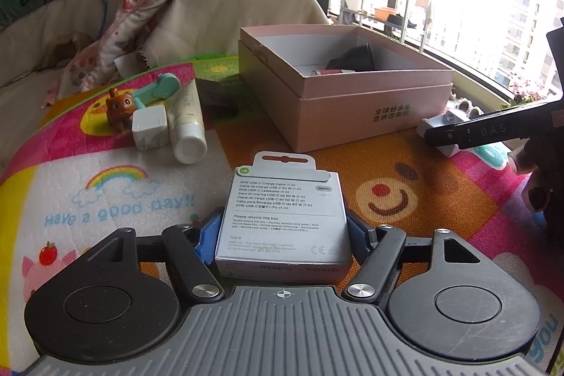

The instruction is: Organize rigid objects

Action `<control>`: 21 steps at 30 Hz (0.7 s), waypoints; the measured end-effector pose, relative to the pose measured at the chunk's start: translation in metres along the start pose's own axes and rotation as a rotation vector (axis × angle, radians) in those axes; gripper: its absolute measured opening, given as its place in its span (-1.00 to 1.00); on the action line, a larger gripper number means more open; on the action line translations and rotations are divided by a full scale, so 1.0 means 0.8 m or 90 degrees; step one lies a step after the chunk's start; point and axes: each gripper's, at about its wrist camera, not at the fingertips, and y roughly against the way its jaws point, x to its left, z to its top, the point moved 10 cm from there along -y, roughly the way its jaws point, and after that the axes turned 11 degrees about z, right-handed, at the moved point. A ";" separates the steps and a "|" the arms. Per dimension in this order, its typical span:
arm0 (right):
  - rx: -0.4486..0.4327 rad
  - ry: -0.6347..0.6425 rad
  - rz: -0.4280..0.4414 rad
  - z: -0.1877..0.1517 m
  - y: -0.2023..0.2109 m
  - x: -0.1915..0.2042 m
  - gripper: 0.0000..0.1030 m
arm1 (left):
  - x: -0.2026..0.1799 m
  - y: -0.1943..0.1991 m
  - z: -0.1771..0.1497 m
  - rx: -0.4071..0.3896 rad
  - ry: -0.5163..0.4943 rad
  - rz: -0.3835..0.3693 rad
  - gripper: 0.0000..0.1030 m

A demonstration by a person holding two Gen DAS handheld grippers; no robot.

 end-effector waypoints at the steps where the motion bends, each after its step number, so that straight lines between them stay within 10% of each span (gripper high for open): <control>1: -0.003 0.005 0.003 -0.002 0.005 0.003 0.77 | 0.000 0.001 0.000 -0.002 0.000 0.001 0.45; 11: -0.124 0.111 0.052 0.013 0.121 0.061 0.77 | -0.021 0.082 0.065 -0.129 -0.009 -0.102 0.41; 12: -0.147 0.127 0.048 0.026 0.135 0.068 0.76 | -0.024 0.093 0.091 -0.159 -0.014 -0.108 0.08; 13: -0.167 0.139 0.045 0.037 0.146 0.072 0.76 | -0.026 0.102 0.122 -0.187 -0.019 -0.111 -0.91; 21: -0.246 0.154 0.037 0.122 0.161 0.080 0.76 | -0.007 0.083 0.262 -0.224 0.033 -0.119 -0.74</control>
